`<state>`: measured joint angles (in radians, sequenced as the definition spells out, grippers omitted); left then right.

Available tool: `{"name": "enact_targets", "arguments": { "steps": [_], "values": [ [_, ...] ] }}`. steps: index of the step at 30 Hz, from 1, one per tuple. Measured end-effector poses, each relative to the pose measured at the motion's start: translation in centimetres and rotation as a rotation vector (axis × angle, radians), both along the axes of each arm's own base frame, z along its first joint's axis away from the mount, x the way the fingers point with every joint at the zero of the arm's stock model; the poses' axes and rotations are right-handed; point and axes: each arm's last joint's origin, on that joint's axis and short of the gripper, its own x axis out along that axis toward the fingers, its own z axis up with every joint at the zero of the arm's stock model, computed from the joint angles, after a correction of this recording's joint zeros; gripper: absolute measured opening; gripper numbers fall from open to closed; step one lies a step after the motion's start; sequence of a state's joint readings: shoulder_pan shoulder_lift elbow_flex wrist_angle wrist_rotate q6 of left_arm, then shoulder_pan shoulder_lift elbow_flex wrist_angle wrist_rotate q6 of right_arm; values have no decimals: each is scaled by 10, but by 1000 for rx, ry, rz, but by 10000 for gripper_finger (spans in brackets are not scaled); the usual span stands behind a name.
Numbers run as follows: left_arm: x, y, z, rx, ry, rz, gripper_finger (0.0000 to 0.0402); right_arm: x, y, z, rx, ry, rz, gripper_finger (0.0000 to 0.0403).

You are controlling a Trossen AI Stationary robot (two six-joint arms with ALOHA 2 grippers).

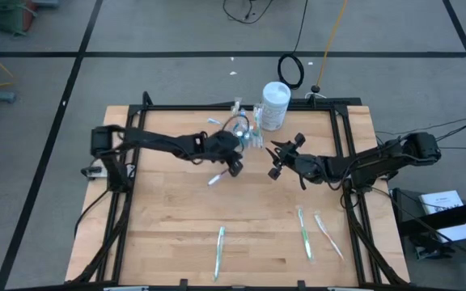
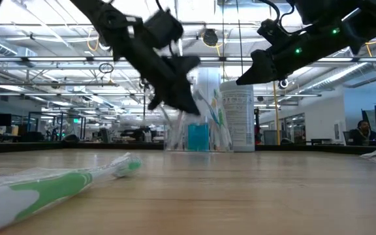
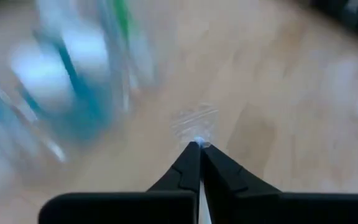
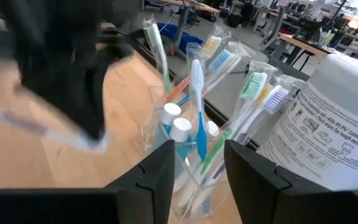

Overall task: Pick & Place toothbrushing station
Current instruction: Put the purple toothbrush into the transparent organizer

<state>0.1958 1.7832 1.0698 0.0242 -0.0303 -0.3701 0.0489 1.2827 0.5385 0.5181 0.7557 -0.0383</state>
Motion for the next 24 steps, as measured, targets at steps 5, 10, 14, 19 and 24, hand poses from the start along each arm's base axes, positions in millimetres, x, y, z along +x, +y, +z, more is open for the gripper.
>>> {"name": "enact_targets", "arguments": {
  "steps": [5,10,14,19,24],
  "values": [
    [-19,13,61,225,-161,161,17,0,0,0,-1,1,0,130],
    [-30,19,107,477,-353,459,5,-1,0,-2,-13,30,2,130],
    [-24,26,120,590,-506,545,9,-1,0,-3,-38,62,10,130],
    [-8,41,96,658,-534,627,7,-1,-1,-2,-48,64,10,130],
    [7,56,58,738,-472,710,9,-1,-1,-3,-47,70,10,130]
  ]
}}
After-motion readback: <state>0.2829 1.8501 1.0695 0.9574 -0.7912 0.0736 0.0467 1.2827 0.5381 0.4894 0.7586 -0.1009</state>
